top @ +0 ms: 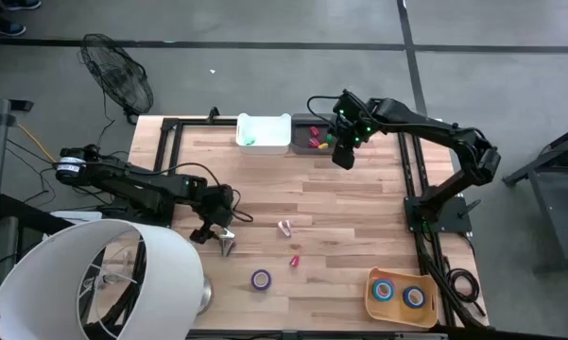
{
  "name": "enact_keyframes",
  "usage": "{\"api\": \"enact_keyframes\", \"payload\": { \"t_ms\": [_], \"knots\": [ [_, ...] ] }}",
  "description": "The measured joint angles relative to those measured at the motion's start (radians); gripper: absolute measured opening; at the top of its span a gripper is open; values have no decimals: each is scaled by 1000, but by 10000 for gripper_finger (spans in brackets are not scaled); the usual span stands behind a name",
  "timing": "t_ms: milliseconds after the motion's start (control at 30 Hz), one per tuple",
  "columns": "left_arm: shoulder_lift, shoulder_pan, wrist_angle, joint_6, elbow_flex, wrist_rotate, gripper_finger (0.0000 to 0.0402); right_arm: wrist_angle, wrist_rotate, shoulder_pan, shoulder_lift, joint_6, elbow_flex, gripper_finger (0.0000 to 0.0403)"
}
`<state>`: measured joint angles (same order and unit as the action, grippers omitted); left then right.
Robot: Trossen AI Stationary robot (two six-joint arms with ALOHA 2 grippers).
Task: Pick and place Stapler, Stapler remover, tape
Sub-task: Put the gray staple remover into the white bin
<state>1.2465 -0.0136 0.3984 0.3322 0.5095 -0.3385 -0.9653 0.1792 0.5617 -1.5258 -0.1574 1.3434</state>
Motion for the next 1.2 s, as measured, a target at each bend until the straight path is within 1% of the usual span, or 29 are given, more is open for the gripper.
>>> {"api": "enact_keyframes", "payload": {
  "t_ms": [333, 533, 667, 767, 967, 1200],
  "knots": [
    [0, 0, -24, -21, 0, 45, 301, -1, 0, 0, 0, 0, 0, 209],
    [0, 0, -66, -23, 0, 95, 301, 0, 0, 0, 0, -4, 0, 209],
    [10, 0, -69, -25, 0, 99, 301, 0, 0, 0, 0, -7, 0, 209],
    [32, 0, -75, -55, 0, 108, 301, 0, 0, 0, 0, -8, 0, 209],
    [87, 0, -171, -118, -1, 109, 301, 1, 0, 0, 0, -7, 0, 209],
    [95, 0, -167, -198, 1, 119, 301, 1, 0, 0, 0, -5, 0, 209]
  ]
}}
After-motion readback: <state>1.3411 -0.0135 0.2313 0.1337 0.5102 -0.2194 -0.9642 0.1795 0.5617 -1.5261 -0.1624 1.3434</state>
